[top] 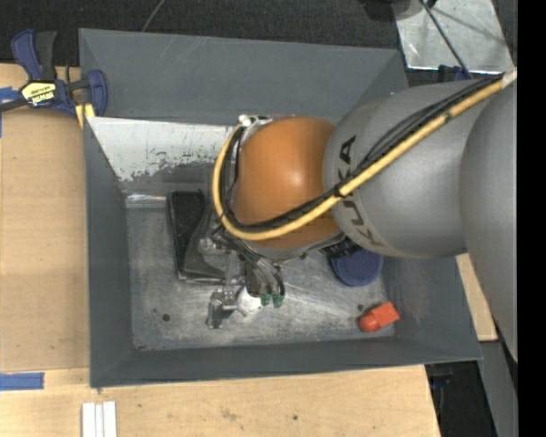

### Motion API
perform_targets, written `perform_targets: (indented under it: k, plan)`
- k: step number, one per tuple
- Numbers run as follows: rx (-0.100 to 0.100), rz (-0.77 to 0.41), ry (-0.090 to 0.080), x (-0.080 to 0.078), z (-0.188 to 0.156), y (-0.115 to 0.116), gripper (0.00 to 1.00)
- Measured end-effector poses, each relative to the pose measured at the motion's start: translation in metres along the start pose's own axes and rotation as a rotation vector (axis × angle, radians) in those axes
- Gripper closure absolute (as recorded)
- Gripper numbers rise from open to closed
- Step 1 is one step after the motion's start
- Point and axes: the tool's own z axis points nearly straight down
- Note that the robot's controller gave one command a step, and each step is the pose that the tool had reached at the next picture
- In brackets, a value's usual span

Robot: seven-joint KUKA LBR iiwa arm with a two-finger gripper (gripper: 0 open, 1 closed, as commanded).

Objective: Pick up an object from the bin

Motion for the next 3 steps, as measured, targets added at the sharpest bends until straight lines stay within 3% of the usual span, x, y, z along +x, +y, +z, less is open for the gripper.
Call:
perform_targets:
  k: [1, 2, 3]
  plan:
    - [-0.004, -0.040, -0.011, -0.069, 0.053, 0.011, 0.00]
    - [-0.013, -0.045, -0.002, -0.066, 0.050, 0.017, 1.00]
    - [-0.002, -0.139, -0.010, -0.078, -0.062, 0.010, 1.00]
